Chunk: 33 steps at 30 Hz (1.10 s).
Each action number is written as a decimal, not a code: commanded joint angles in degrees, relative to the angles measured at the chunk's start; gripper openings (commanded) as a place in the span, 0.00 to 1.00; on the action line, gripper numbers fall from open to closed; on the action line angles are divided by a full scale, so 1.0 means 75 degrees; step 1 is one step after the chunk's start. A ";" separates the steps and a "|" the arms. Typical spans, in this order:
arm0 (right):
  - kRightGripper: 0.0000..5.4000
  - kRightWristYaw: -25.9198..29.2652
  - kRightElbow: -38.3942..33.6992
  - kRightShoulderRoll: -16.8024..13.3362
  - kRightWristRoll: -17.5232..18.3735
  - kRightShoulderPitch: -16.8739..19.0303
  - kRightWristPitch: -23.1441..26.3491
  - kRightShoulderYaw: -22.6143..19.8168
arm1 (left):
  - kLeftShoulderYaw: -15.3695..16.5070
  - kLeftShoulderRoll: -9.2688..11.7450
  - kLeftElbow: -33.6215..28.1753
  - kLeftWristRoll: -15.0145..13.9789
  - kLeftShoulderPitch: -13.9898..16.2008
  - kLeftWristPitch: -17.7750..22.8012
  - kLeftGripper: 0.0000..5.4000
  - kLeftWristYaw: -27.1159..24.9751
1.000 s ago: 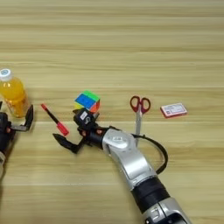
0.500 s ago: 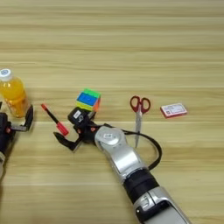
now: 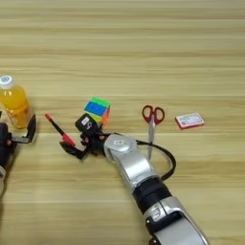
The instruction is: Move the objects on the table
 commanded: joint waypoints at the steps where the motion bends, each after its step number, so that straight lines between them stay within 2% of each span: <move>1: 0.72 0.0093 0.0350 -0.0051 -0.0025 0.0180 0.0527 0.0022 | -0.0001 -0.0018 -0.0061 -0.0006 0.0011 0.0111 1.00 0.0045; 8: 0.59 -0.0027 0.0322 -0.0145 -0.0292 0.0196 0.0318 0.0170 | -0.0004 -0.0027 -0.0072 -0.0011 0.0009 0.0124 1.00 0.0065; 14: 0.50 -0.0252 0.0215 -0.0282 -0.0713 0.0250 0.0052 0.0416 | 0.0002 -0.0023 -0.0083 -0.0025 0.0015 0.0122 1.00 0.0057; 33: 0.15 -0.0316 0.0240 -0.0319 -0.0782 0.0281 -0.0063 0.0480 | 0.0017 -0.0013 -0.0076 -0.0053 0.0019 0.0131 1.00 0.0038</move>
